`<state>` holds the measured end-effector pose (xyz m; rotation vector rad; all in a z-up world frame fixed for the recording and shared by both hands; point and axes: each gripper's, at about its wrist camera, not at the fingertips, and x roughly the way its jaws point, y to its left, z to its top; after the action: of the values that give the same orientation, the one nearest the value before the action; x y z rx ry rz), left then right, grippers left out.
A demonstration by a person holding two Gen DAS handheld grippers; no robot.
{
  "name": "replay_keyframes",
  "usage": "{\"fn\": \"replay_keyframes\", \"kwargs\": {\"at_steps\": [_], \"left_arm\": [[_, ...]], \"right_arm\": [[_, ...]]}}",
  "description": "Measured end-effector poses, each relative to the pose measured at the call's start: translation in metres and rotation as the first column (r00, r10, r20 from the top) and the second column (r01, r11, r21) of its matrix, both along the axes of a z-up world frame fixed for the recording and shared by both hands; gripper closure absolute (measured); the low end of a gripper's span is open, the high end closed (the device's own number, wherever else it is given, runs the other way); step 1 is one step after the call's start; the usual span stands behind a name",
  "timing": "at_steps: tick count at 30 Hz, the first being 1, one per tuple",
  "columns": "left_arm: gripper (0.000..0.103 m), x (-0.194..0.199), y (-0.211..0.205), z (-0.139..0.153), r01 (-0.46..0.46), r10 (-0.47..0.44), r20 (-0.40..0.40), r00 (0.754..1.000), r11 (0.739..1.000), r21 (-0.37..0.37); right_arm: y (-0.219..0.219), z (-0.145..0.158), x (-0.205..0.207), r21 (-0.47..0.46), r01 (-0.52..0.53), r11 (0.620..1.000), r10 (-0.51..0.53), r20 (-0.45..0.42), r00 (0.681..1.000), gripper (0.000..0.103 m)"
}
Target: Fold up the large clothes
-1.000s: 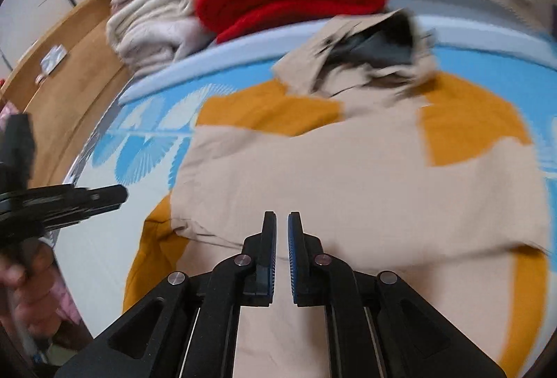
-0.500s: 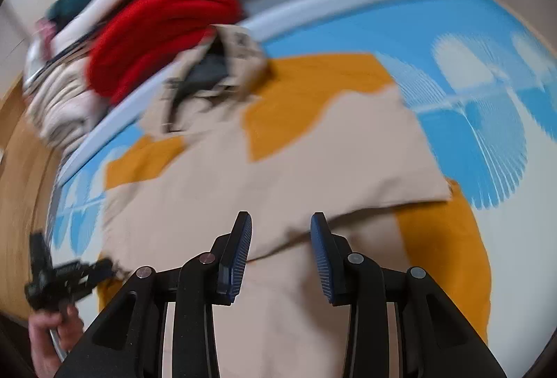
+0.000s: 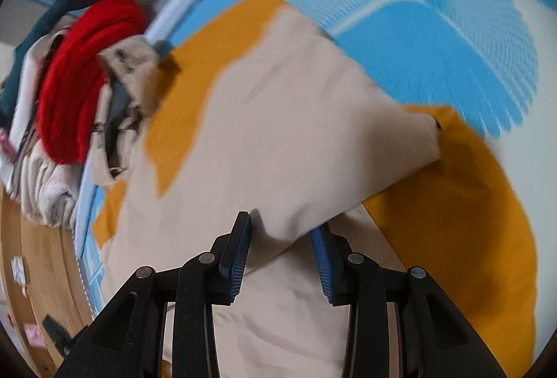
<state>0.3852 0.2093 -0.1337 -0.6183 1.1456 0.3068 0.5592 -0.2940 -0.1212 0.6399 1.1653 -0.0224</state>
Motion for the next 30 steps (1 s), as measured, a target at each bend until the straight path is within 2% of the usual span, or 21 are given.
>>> {"fn": "replay_keyframes", "kwargs": {"at_steps": [2,4,5,7,9,11,13,18,20,24,26,28,29,30], "left_arm": [[0.101,-0.002,0.005,0.002,-0.03,0.03,0.0,1.0,0.999,0.023],[0.099,-0.002,0.004,0.011,-0.034,0.032,0.043,0.999,0.998,0.049],[0.098,0.0,0.001,0.015,-0.019,0.015,0.064,0.998,0.999,0.05],[0.093,0.005,-0.008,0.016,0.029,-0.032,0.079,0.996,0.999,0.044],[0.093,0.013,-0.023,0.009,0.072,-0.075,0.054,0.996,0.996,0.056],[0.093,0.017,-0.032,0.001,0.096,-0.098,0.027,0.995,0.993,0.063],[0.093,0.019,-0.036,-0.007,0.11,-0.11,-0.001,0.994,0.992,0.067],[0.093,0.021,-0.043,-0.011,0.115,-0.113,-0.026,0.993,0.989,0.088],[0.093,0.022,-0.045,-0.013,0.125,-0.122,-0.036,0.992,0.987,0.096],[0.093,0.023,-0.045,-0.019,0.131,-0.126,-0.058,0.99,0.987,0.097],[0.093,0.023,-0.044,-0.021,0.126,-0.121,-0.063,0.991,0.987,0.096],[0.093,0.024,-0.043,-0.026,0.126,-0.119,-0.073,0.99,0.988,0.09],[0.093,0.024,-0.042,-0.03,0.126,-0.119,-0.088,0.989,0.989,0.081],[0.092,0.024,-0.041,-0.036,0.124,-0.117,-0.105,0.988,0.99,0.066]], "right_arm": [[-0.004,-0.002,-0.005,-0.043,0.035,0.998,-0.036,-0.026,0.999,0.066],[-0.007,0.011,-0.013,-0.104,0.084,0.991,-0.085,-0.005,0.996,0.066],[-0.006,0.024,-0.019,-0.15,0.112,0.982,-0.108,0.038,0.993,0.066],[-0.001,0.046,-0.026,-0.171,0.127,0.977,-0.104,0.137,0.985,0.066],[0.009,0.064,-0.026,-0.184,0.095,0.978,-0.049,0.239,0.97,0.066],[0.02,0.07,-0.02,-0.199,0.029,0.979,0.032,0.295,0.955,0.066],[0.024,0.063,-0.011,-0.169,-0.018,0.985,0.066,0.286,0.956,0.066],[0.018,0.015,0.004,-0.083,-0.033,0.996,0.042,0.118,0.992,0.066],[0.018,0.004,0.006,-0.115,-0.039,0.993,0.046,0.059,0.997,0.066],[0.021,0.012,0.002,-0.169,-0.046,0.985,0.057,0.059,0.997,0.066],[0.028,0.025,0.001,-0.212,-0.064,0.975,0.09,0.115,0.989,0.066],[0.033,0.031,0.004,-0.197,-0.099,0.975,0.129,0.148,0.981,0.066],[0.032,0.026,0.006,-0.173,-0.106,0.979,0.129,0.132,0.983,0.066],[0.028,0.015,0.008,-0.175,-0.094,0.98,0.108,0.074,0.991,0.066]]}}
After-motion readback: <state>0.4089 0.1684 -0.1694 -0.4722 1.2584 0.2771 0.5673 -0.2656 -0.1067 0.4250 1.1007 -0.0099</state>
